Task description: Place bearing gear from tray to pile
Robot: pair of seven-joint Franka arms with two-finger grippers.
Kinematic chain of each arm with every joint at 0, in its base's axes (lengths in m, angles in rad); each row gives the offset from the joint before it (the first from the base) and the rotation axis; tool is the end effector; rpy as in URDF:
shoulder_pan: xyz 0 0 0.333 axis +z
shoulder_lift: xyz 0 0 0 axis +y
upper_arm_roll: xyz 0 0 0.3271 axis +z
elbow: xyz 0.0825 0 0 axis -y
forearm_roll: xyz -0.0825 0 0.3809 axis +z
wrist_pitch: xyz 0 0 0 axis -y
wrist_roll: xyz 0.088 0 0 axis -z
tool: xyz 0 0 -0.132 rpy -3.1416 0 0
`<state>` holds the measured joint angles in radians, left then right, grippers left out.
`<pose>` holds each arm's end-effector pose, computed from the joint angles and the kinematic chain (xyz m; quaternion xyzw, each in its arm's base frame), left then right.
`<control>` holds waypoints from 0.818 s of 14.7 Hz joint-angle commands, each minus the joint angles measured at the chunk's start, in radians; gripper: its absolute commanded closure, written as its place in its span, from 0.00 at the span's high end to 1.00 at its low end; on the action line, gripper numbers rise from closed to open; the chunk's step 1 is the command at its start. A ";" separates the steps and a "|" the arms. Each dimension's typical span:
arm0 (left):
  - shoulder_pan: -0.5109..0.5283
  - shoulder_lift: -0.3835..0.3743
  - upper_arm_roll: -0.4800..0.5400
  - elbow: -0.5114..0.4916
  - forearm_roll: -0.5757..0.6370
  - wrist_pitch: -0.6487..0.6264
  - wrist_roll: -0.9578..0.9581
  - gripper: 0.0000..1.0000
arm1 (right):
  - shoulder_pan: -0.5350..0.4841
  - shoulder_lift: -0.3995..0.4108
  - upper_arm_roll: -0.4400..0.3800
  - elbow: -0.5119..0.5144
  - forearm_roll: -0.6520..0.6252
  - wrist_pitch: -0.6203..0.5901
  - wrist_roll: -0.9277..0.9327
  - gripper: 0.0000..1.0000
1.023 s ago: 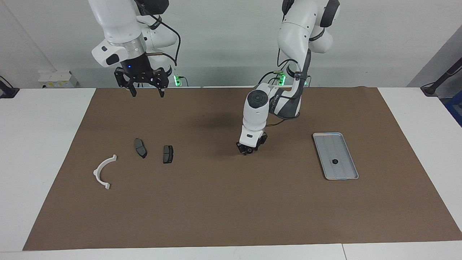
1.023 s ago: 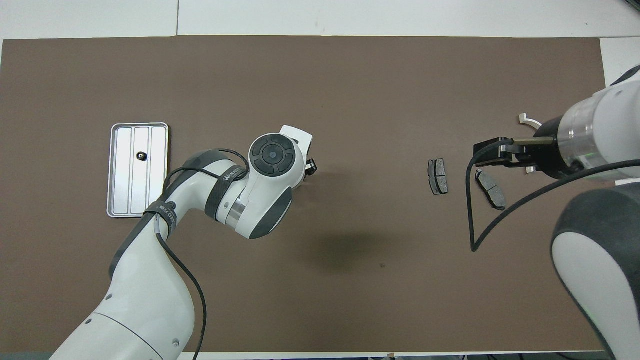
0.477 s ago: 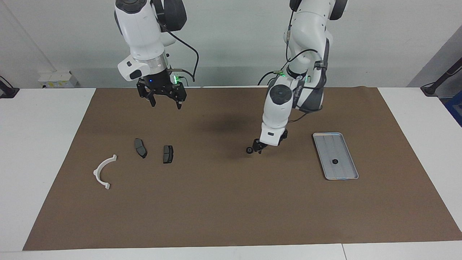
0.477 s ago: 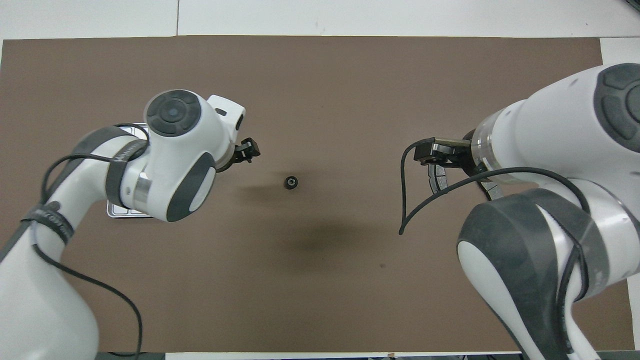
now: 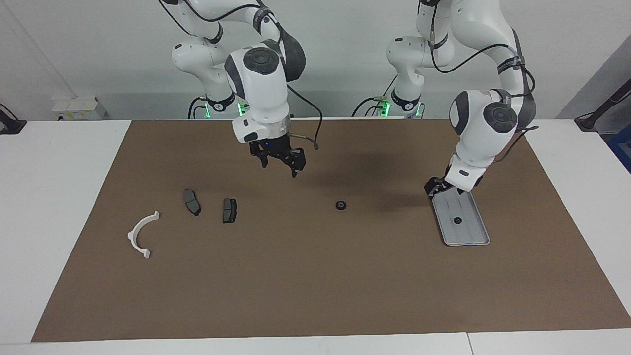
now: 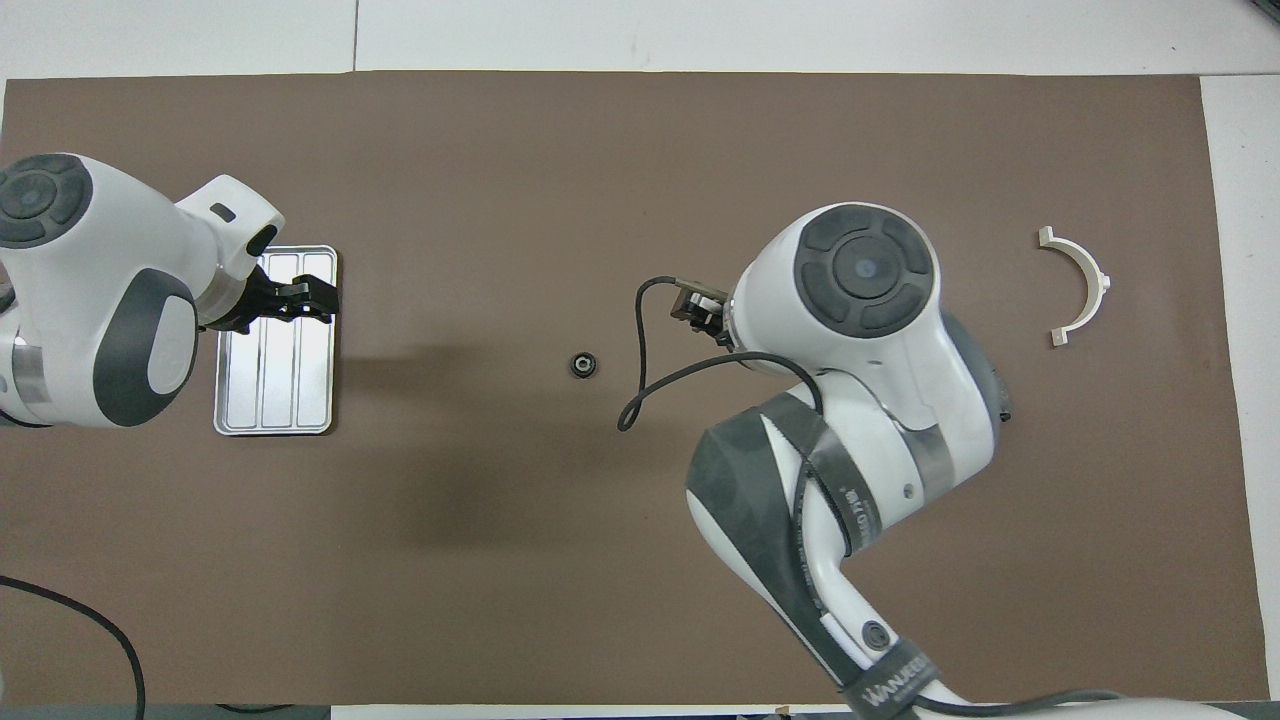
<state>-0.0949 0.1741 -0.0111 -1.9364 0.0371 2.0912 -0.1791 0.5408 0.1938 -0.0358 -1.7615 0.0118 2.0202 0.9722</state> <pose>0.5895 -0.0599 0.3823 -0.9995 -0.0272 0.0074 0.0163 0.5454 0.3039 0.4457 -0.9719 0.2332 -0.0227 0.0233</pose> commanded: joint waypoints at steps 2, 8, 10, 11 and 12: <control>0.059 0.011 -0.010 -0.059 0.003 0.137 0.070 0.81 | 0.083 0.165 -0.004 0.138 -0.009 0.023 0.149 1.00; 0.072 0.100 -0.010 -0.069 0.003 0.276 0.069 0.71 | 0.165 0.433 -0.004 0.393 -0.049 -0.037 0.332 1.00; 0.081 0.116 -0.010 -0.067 0.004 0.300 0.070 0.68 | 0.171 0.457 -0.003 0.396 -0.049 -0.032 0.336 1.00; 0.086 0.116 -0.010 -0.067 0.004 0.300 0.070 0.66 | 0.185 0.472 -0.003 0.410 -0.047 -0.029 0.344 1.00; 0.098 0.117 -0.010 -0.065 0.004 0.300 0.070 0.65 | 0.183 0.481 -0.003 0.416 -0.046 -0.029 0.352 1.00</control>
<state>-0.0286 0.2918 -0.0119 -2.0000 0.0371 2.3720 -0.1211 0.7161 0.6419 -0.0367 -1.4034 -0.0232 2.0225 1.2896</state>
